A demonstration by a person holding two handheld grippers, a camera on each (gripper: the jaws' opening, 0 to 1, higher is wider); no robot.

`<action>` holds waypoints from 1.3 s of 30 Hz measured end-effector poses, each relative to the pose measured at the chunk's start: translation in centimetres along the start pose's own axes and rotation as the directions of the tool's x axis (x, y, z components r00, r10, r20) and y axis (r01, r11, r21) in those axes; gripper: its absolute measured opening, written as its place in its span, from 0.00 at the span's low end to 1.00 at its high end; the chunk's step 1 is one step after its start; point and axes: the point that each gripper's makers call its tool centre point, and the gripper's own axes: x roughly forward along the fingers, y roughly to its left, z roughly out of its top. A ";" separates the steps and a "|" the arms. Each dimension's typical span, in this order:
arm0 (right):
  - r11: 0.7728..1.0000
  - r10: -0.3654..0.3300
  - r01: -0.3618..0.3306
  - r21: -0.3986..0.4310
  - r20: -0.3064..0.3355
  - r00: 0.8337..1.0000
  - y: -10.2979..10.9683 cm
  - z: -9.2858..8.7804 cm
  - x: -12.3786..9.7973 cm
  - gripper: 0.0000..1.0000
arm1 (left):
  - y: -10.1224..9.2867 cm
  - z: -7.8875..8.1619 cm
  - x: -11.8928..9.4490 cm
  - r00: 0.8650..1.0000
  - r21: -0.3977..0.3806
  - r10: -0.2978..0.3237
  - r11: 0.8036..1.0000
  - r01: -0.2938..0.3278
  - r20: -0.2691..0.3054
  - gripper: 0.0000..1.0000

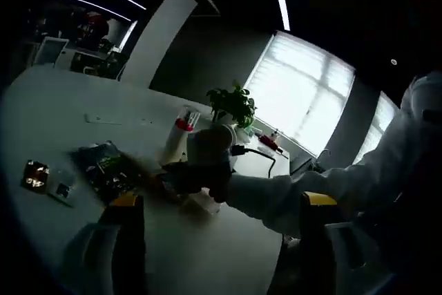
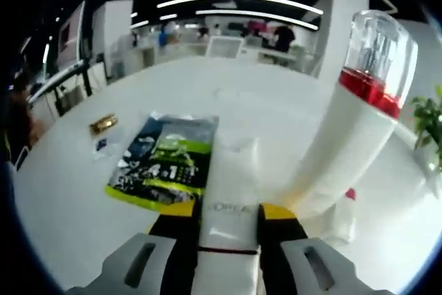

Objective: Arrange the skincare products in the storage area until every visible bottle or jar stands upright without overlapping.

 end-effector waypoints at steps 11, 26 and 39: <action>0.988 0.078 -0.078 0.136 0.006 0.997 0.9 -0.6 -1.0 0.28 | 4.0 2.1 3.5 0.998 -0.201 -0.002 0.979 0.015 0.066 0.87; 0.897 0.131 -0.161 0.411 0.100 0.986 0.4 -1.0 -2.3 0.27 | 9.2 2.3 8.3 0.994 -0.399 0.080 0.916 -0.045 0.071 0.85; 0.830 0.144 -0.195 0.523 0.138 0.980 0.2 -1.4 -3.1 0.27 | 13.7 1.3 11.3 0.978 -0.403 0.205 0.893 -0.201 -0.034 0.73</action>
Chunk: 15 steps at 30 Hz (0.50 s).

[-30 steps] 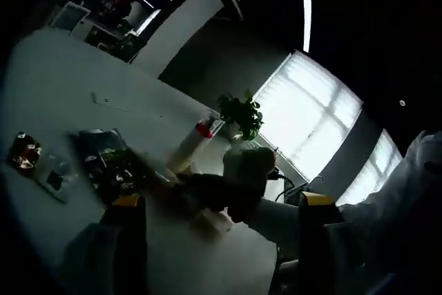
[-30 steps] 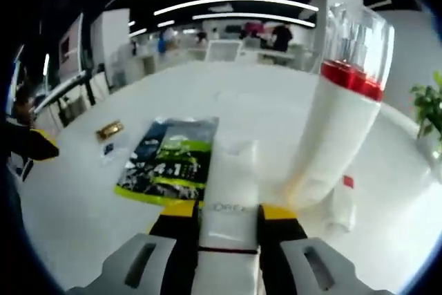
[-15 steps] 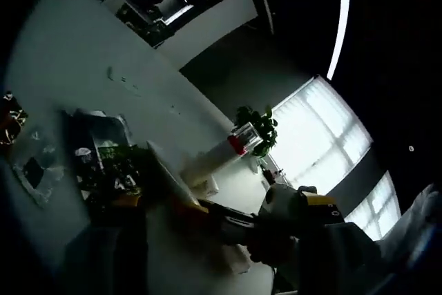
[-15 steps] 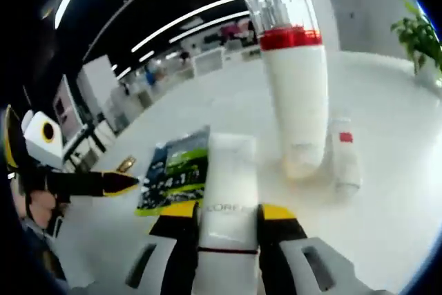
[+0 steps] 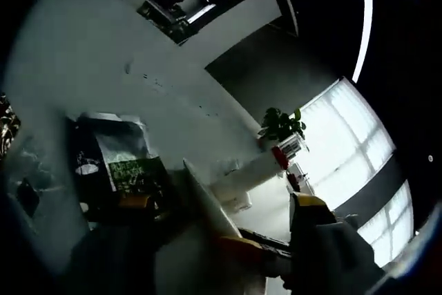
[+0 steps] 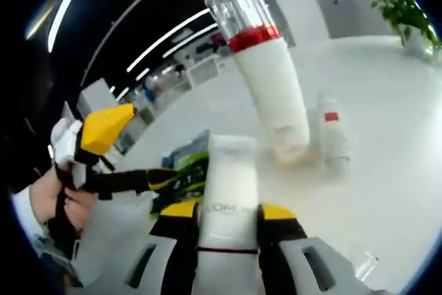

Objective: Arrange the skincare products in the storage area until every visible bottle or jar stands upright without overlapping.

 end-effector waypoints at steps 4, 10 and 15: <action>1.000 0.012 -0.012 0.019 0.006 1.000 0.0 0.0 0.0 0.27 | 0.6 -0.5 0.7 0.998 -0.040 0.049 0.998 -0.050 -0.024 0.59; 1.000 0.028 -0.028 -0.002 0.014 0.999 0.0 0.0 0.0 0.27 | 1.0 0.0 2.1 0.997 -0.035 0.067 0.997 -0.068 -0.043 0.51; 0.999 0.031 -0.031 -0.025 0.018 0.999 0.0 0.0 0.0 0.27 | 1.7 0.7 3.2 0.993 -0.017 0.113 0.993 -0.114 -0.029 0.46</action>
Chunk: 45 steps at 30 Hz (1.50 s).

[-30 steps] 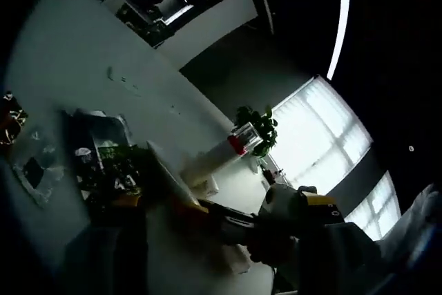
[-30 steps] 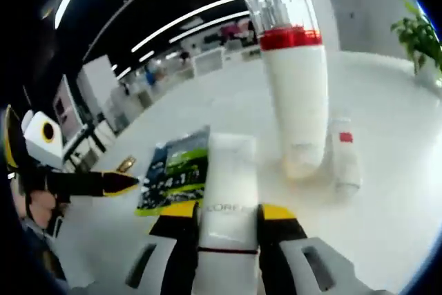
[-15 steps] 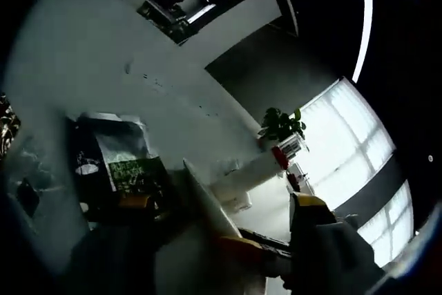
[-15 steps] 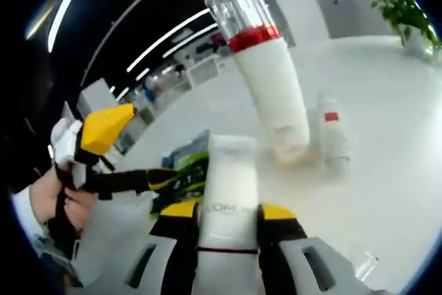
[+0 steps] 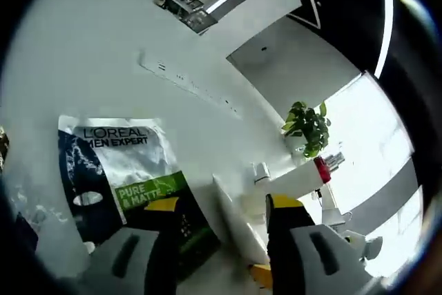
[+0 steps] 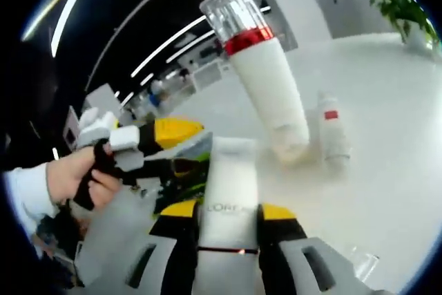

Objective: Arrange the skincare products in the storage area until every visible bottle or jar stands upright without overlapping.

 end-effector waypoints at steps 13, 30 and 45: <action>1.000 0.011 -0.011 -0.027 0.008 1.000 0.1 -0.1 0.0 0.27 | 0.8 -0.9 2.4 0.995 0.062 0.045 0.997 -0.039 -0.087 0.29; 0.991 -0.001 -0.001 -0.131 -0.014 1.000 1.4 -1.0 0.6 0.28 | 2.4 -0.5 1.7 0.987 0.041 0.079 0.996 -0.074 -0.141 0.16; 0.973 0.083 -0.089 -0.213 -0.040 0.996 4.7 -1.7 1.7 0.34 | 1.2 1.4 0.2 0.994 0.152 0.052 0.988 -0.037 -0.094 0.09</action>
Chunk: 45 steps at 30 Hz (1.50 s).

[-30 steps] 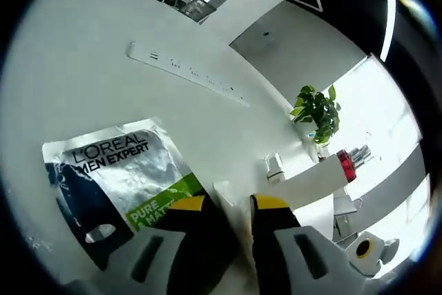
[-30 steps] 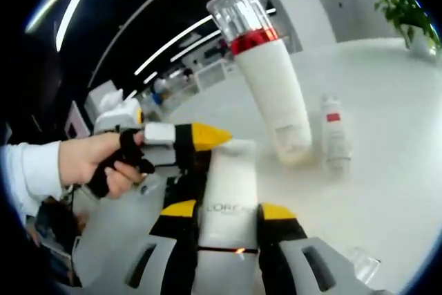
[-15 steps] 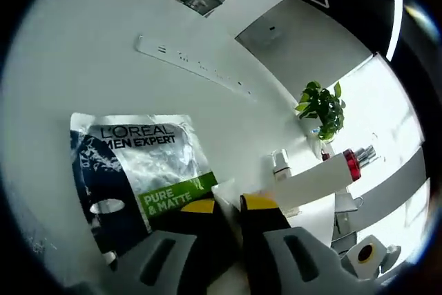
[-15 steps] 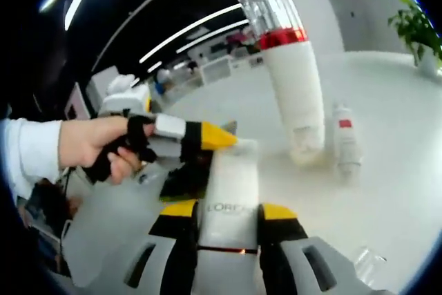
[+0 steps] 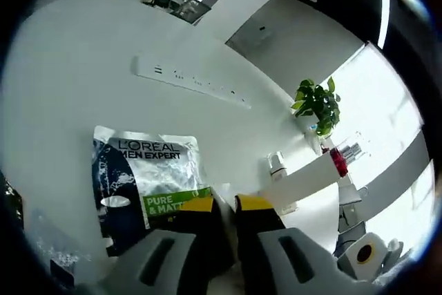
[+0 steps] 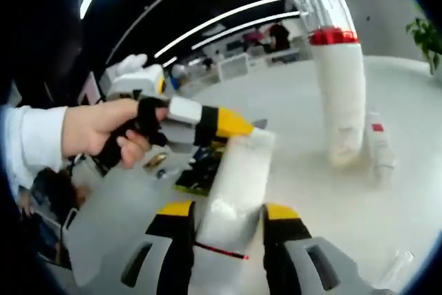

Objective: Arrange the skincare products in the storage area until every visible bottle or jar stands upright without overlapping.

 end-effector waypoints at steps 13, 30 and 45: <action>0.995 0.011 -0.009 -0.101 0.023 1.000 -0.3 1.1 -1.7 0.36 | -2.7 1.8 0.2 0.984 0.084 -0.161 0.984 0.155 0.076 0.07; 0.909 -0.068 0.116 -0.401 0.132 0.989 -1.3 4.1 -1.1 0.34 | -7.6 4.7 -2.8 0.925 0.272 -0.340 0.918 0.288 0.167 0.06; 0.889 -0.078 0.148 -0.433 0.174 0.982 -2.3 3.8 -2.4 0.34 | -11.6 3.3 -5.0 0.870 0.564 -0.483 0.747 0.352 0.096 0.06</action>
